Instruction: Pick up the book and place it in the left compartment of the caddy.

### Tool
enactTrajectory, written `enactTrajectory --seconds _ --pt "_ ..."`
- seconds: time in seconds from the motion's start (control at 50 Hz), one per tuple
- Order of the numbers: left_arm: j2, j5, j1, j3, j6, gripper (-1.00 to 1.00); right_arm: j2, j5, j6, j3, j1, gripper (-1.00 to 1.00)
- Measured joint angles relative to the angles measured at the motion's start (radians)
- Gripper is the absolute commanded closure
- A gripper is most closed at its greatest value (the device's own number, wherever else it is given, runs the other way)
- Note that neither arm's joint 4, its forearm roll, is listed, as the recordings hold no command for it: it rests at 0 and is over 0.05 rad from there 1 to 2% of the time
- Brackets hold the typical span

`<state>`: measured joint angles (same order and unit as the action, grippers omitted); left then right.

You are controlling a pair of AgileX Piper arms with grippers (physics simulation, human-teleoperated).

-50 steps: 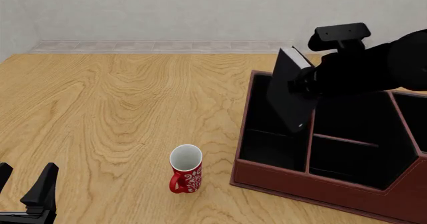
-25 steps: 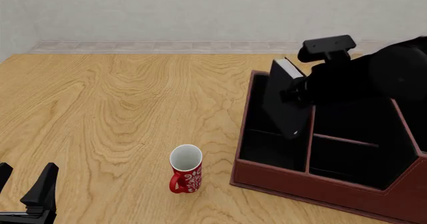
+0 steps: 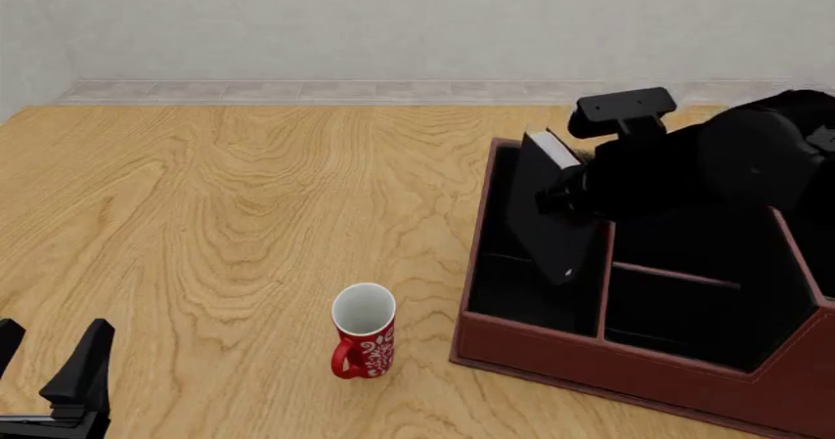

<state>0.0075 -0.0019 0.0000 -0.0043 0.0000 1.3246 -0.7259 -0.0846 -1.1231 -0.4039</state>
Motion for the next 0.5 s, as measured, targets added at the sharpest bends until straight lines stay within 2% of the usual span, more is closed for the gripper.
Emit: enactTrajectory --seconds 0.5 --pt "0.0 0.0 0.0 0.0 0.0 -1.0 0.037 0.042 -0.016 0.016 -0.002 1.0"
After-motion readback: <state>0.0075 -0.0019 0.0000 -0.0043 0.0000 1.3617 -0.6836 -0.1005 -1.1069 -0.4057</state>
